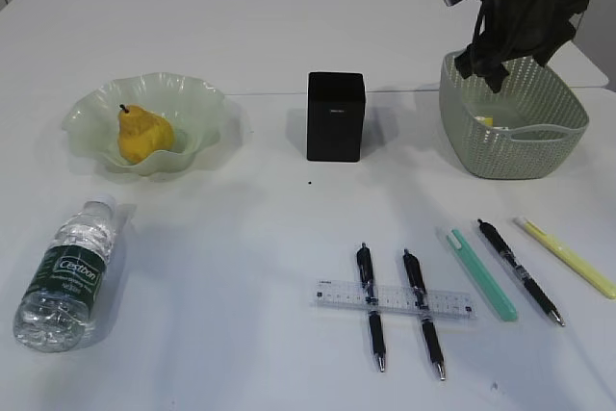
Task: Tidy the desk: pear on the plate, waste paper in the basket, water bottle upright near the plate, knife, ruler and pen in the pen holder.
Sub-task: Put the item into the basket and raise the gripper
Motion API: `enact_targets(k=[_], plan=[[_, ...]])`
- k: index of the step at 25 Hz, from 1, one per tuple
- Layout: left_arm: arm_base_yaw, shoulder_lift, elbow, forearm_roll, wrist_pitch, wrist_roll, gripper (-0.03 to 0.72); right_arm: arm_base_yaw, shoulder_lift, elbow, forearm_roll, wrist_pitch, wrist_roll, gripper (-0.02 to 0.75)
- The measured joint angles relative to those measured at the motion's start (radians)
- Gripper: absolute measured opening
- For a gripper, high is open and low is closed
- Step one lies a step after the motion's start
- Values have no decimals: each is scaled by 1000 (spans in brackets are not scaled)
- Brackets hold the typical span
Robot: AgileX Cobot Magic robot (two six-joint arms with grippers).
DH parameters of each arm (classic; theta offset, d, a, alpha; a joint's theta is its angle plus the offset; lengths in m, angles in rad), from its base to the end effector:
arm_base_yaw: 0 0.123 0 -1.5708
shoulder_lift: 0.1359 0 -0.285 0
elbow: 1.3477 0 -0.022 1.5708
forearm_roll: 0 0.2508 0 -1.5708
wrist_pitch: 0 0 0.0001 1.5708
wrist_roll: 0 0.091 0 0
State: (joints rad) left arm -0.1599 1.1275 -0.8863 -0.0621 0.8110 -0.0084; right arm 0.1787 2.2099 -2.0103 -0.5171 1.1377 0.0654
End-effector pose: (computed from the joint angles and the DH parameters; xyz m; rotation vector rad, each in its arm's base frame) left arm 0.2133 -0.0386 0.3032 0.1558 2.5345 -0.1406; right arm 0.4805 0.0453 0.2447 -0.3464 2.6768 -0.6364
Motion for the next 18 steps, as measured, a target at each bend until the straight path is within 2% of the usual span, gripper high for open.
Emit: enact_targets(k=[7,18], plan=[[0,0,0,6,-4,0,412,0,0,0,36,39,2,522],[0,0,0,-17,13,0,412,-4,-139,0,296,65,-54,522]])
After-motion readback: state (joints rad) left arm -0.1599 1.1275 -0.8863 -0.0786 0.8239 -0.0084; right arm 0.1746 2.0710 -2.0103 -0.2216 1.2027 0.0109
